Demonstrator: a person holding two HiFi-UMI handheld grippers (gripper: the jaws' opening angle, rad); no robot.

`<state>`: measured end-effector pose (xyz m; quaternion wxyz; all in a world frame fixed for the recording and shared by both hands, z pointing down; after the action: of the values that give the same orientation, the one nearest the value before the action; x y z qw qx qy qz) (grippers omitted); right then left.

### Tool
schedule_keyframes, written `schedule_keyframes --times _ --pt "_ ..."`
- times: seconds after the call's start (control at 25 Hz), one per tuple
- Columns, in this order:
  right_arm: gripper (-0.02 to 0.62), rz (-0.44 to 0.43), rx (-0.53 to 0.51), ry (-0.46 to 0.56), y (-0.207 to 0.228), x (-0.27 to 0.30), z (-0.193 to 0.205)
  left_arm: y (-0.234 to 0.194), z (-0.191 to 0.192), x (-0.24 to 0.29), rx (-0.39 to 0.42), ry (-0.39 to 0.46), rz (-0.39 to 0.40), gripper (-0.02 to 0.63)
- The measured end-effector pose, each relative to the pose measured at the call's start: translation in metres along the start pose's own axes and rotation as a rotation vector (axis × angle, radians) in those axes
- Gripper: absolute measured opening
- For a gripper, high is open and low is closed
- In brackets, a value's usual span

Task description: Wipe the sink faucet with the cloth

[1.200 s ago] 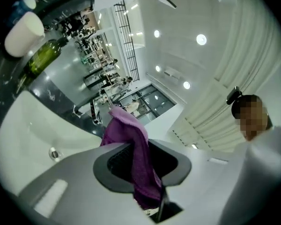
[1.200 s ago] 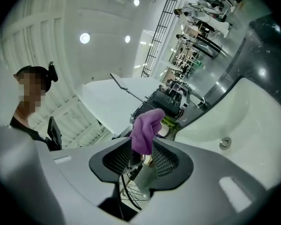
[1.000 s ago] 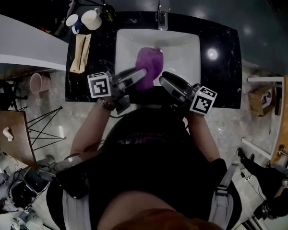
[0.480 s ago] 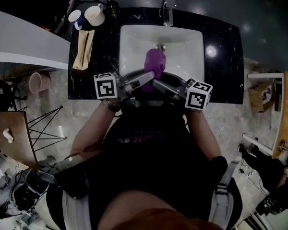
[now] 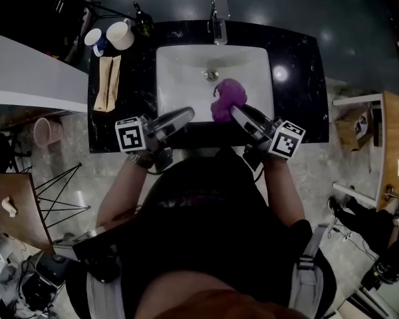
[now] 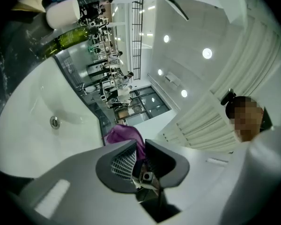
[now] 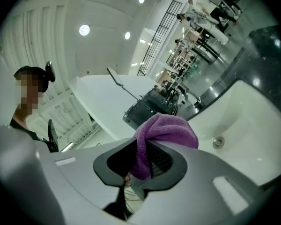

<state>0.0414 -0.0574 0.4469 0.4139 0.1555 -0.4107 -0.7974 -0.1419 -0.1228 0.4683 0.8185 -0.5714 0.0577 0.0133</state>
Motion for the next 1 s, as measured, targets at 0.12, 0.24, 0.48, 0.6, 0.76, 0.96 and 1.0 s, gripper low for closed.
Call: schedule_keyframes --times 0.12,0.24,0.48,0.6,0.76,0.96,1.0 --pt "0.074 0.047 -0.089 0.077 0.010 -0.016 -0.048 -0.002 0.012 -0.002 0.006 -0.030 -0.009 0.054" --pt "0.074 0.061 -0.224 0.090 0.016 -0.018 -0.106 -0.002 0.020 -0.007 0.004 -0.006 -0.028 0.052" --pt "0.074 0.015 -0.425 -0.021 0.040 0.036 -0.222 0.007 0.024 -0.016 0.010 0.131 -0.095 0.038" --pt "0.074 0.025 -0.395 -0.097 0.075 0.077 -0.252 0.011 0.035 -0.017 -0.030 0.242 -0.126 0.026" --pt "0.074 0.020 -0.364 -0.196 0.114 0.128 -0.260 0.004 0.060 -0.011 -0.111 0.362 -0.176 0.002" --pt "0.074 0.008 -0.255 -0.278 0.170 0.152 -0.241 -0.004 0.084 0.009 -0.136 0.435 -0.246 0.002" --pt "0.074 0.012 -0.241 -0.305 0.182 0.155 -0.233 -0.006 0.088 0.012 -0.132 0.450 -0.259 0.002"
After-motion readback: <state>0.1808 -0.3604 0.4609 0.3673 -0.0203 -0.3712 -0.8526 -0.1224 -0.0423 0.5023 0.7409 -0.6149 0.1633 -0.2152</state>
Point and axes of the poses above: the fingertips, and each gripper's own axes: x forward along the fingers, y to its right, z out of its underside, the point moved 5 cm from there along -x, backward along the fingers, and after that the axes turned 2 degrees about -x, right-handed, at the moved point
